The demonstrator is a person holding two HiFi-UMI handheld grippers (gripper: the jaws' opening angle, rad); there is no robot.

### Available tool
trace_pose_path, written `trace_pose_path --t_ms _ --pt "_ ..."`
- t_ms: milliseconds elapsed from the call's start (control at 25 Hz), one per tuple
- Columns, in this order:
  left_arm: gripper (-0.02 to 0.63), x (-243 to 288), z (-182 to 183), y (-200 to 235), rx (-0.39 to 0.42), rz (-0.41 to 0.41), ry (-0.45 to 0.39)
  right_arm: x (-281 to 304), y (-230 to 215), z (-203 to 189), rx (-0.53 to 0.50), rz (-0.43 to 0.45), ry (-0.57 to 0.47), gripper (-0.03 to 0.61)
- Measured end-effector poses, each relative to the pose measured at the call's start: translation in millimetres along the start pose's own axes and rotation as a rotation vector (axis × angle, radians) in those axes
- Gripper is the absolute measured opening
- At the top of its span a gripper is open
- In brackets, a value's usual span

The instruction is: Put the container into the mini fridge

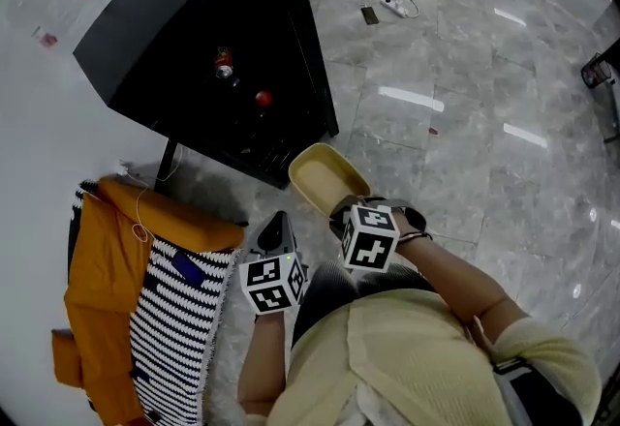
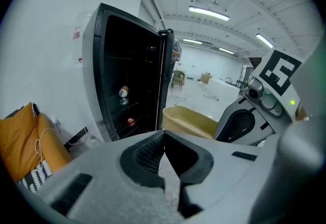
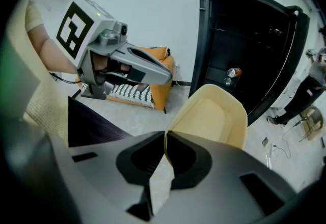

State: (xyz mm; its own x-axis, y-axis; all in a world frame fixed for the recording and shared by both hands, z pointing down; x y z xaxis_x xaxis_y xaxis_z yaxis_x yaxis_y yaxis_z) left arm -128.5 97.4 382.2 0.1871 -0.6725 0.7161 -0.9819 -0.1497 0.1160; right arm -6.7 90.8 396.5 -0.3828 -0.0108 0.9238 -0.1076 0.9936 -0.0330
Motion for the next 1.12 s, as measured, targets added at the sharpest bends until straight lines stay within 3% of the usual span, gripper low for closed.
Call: trace_pose_path --t_ms 520,720,1120 --pt "0.023 44 14 -6 0.049 -0.060 0.031 20 -31 -17 0.071 0.013 0.026 0.035" --pt "0.021 63 24 -2 0.096 -0.114 0.018 33 -46 -14 0.103 0.011 0.044 0.035" --pt "0.021 106 36 24 0.132 -0.151 0.083 61 -79 11 0.167 0.024 0.050 0.035"
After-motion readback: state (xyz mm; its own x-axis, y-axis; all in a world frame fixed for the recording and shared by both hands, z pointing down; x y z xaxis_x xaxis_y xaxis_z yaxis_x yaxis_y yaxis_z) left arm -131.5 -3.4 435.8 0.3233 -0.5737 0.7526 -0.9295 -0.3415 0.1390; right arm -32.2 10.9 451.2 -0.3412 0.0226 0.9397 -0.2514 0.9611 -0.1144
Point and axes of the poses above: the fingertips, and each gripper's own axes: x forward along the fingers, y to its left, z out of its top, the point moved 5 cm from there along -x, backward along the fingers, and after that the axes turned 10 degrees about y, right-handed, at the moved point
